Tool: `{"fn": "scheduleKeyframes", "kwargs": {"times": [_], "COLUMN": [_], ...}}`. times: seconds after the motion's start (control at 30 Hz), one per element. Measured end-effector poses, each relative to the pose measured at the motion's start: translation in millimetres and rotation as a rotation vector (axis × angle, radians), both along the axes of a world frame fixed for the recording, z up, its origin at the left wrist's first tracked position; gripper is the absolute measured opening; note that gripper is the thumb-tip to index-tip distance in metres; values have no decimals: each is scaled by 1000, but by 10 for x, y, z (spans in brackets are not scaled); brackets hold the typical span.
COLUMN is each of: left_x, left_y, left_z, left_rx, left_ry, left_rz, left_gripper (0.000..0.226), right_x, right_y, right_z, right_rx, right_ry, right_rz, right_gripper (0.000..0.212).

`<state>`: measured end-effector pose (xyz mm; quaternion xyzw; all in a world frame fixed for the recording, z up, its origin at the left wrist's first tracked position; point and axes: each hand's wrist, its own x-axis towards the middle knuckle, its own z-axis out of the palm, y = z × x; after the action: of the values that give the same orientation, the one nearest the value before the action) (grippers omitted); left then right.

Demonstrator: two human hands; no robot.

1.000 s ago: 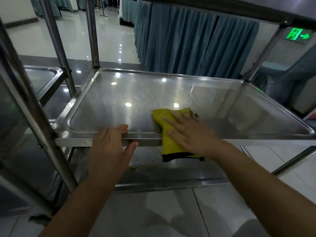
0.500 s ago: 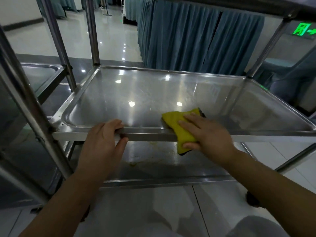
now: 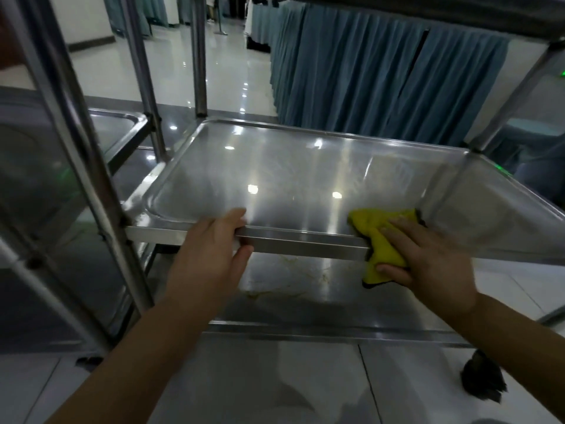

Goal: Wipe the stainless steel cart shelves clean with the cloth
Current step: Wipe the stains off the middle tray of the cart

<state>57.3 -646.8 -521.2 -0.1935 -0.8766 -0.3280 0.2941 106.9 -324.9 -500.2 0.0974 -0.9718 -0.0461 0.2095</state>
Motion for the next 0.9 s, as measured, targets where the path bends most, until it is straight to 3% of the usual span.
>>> {"fn": "scheduleKeyframes", "kwargs": {"times": [0.23,0.47,0.57,0.67,0.8,0.9], "left_x": [152,185,87,-52,-233,-298], "left_y": [-556,-860,-792,-701,-670,-670], "left_z": [55,138,200,193,111,78], "left_rx": [-63,-28,-3,-110,-303,-320], "left_ry": [73,48,59,77,25,5], "left_rz": [224,373,344,269,214,215], "left_gripper": [39,35,34,31,38,40], "right_x": [-630,-1191,-1337,-1504,-1832,-1977], "right_y": [-1646,-2685,-2591,-2273,-1584,-1199], "right_z": [136,347,367,356,361,378], "right_rx": [20,-17,-75,-66,-42,-57], "right_ry": [-87,-513,-620,-587,-547,-589], "right_rz": [353,557,610,570,341,181], "right_gripper": [57,65,64,60,57,58]}}
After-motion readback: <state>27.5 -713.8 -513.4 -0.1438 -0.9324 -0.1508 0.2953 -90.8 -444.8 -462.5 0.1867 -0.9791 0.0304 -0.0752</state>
